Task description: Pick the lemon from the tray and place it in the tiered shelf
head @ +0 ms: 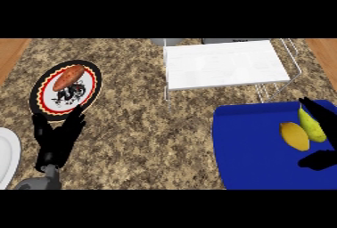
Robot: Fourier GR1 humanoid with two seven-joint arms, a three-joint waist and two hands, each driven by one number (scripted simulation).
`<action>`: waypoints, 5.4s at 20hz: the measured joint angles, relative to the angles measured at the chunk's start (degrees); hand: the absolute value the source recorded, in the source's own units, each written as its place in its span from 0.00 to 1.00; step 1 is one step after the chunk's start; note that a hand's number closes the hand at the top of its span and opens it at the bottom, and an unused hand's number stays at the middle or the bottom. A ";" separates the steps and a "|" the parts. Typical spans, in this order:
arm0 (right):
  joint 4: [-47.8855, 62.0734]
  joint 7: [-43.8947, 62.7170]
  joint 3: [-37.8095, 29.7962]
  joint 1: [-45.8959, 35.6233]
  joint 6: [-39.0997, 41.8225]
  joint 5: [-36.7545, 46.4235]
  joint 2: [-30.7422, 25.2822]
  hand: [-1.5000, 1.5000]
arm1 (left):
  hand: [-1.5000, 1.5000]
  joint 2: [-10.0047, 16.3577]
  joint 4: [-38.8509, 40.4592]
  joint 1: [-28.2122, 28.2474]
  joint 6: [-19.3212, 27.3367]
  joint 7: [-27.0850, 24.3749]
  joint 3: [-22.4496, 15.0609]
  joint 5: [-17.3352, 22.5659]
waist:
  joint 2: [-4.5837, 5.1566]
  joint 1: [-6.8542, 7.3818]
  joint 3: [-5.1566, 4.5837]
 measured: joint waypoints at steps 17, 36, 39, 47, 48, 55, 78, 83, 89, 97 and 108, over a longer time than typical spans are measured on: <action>16.72 -10.48 -2.19 -7.31 -8.91 8.13 5.96 0.00 | 0.50 -1.57 0.57 0.02 -2.03 -1.11 2.13 -1.73 | -0.04 0.00 -0.04; 9.65 -17.54 6.54 -4.01 -7.29 12.19 9.67 1.00 | 0.50 -1.70 0.21 0.60 -2.56 -1.08 2.97 -2.20 | -0.72 -0.73 -0.87; 6.13 -10.30 12.81 -5.18 -3.45 13.14 18.25 1.00 | 0.50 -1.79 0.04 -0.02 -2.31 -0.28 2.60 -2.51 | -0.55 -0.01 -0.79; -15.74 13.83 27.86 -6.89 -1.78 9.58 29.42 1.00 | 0.50 -1.93 0.35 0.23 -1.99 0.01 2.74 -2.74 | -0.62 -0.61 -0.23; -19.00 17.29 28.95 -7.87 -1.37 9.73 29.83 1.00 | 0.50 -2.05 0.35 0.27 -1.84 0.00 2.77 -2.76 | -0.63 -0.67 -0.21; -35.15 42.23 30.48 -21.69 3.59 9.05 31.04 1.00 | 0.50 -2.13 0.24 0.15 -2.31 -0.17 2.84 -2.54 | -0.44 -0.30 -0.20; -9.97 43.92 -5.88 -64.10 12.68 -4.94 20.77 1.00 | 0.50 -2.59 0.59 -1.01 -2.58 0.72 3.01 -2.95 | 0.07 0.27 -0.11; -1.76 40.06 -6.60 -66.16 13.51 -5.65 17.93 1.00 | 0.50 -2.55 0.23 -0.29 -2.87 -0.45 3.16 -3.25 | 0.09 0.49 -0.04; 8.50 31.41 -5.55 -66.41 10.28 -3.38 15.34 1.00 | 0.50 -2.16 1.09 -0.61 -3.90 -0.83 3.80 -2.78 | 0.22 0.62 -0.04; 19.94 22.91 -4.75 -67.38 3.88 -0.18 14.23 1.00 | 0.50 -2.52 0.25 -0.86 -3.61 0.53 3.58 -3.23 | 0.27 0.67 -0.11; 33.37 11.83 -6.15 -71.26 -2.40 0.51 13.06 1.00 | 0.50 -2.62 1.10 -2.03 -3.98 1.19 4.08 -3.16 | 0.31 0.73 -0.13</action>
